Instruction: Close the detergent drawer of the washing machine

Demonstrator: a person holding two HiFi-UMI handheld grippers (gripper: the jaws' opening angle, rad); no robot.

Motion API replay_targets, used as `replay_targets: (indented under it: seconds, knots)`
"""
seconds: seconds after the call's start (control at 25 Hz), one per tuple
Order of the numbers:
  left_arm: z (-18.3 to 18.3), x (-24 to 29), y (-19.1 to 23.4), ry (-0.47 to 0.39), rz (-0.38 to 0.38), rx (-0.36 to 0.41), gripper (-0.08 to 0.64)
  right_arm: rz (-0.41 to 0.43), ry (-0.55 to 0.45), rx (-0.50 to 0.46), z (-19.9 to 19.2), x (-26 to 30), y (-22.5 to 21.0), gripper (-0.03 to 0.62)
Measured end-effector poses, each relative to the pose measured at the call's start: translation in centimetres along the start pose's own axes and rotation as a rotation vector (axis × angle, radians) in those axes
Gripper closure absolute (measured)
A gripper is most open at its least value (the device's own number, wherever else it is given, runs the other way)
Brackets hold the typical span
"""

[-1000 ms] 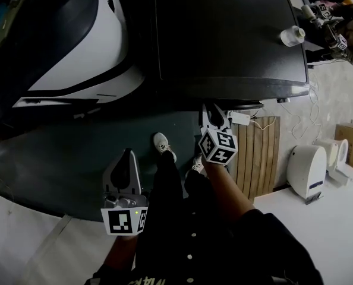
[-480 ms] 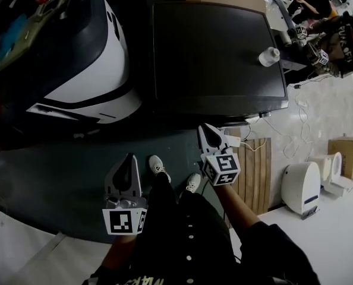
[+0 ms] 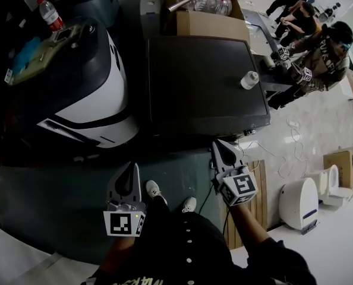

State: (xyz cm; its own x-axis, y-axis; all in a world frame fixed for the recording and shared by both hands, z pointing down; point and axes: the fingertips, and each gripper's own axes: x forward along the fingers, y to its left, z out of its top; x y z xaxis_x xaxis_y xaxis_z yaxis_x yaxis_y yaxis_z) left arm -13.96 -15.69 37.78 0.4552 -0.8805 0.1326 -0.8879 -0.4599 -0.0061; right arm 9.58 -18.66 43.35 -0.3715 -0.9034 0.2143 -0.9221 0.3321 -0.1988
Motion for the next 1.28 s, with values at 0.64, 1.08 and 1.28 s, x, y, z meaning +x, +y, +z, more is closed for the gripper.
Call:
replay_targets:
  seconds: [0.64,1.08,1.28]
  knots:
    - [4.8,-0.5,-0.8,-0.09,-0.022,0.003,0.545,-0.107,-0.154,-0.075,7.9,-6.6,-2.4,0.56]
    - [6.5,-1.2,0.6,-0.123,0.003,0.028,0.545,-0.119,-0.259,-0.058,10.8,-9.1,-2.6,0.56]
    - [7.1,-1.2,1.3,-0.133,0.012,0.035,0.545,-0.136,-0.277,-0.065,11.6,-9.9,-2.9,0.56]
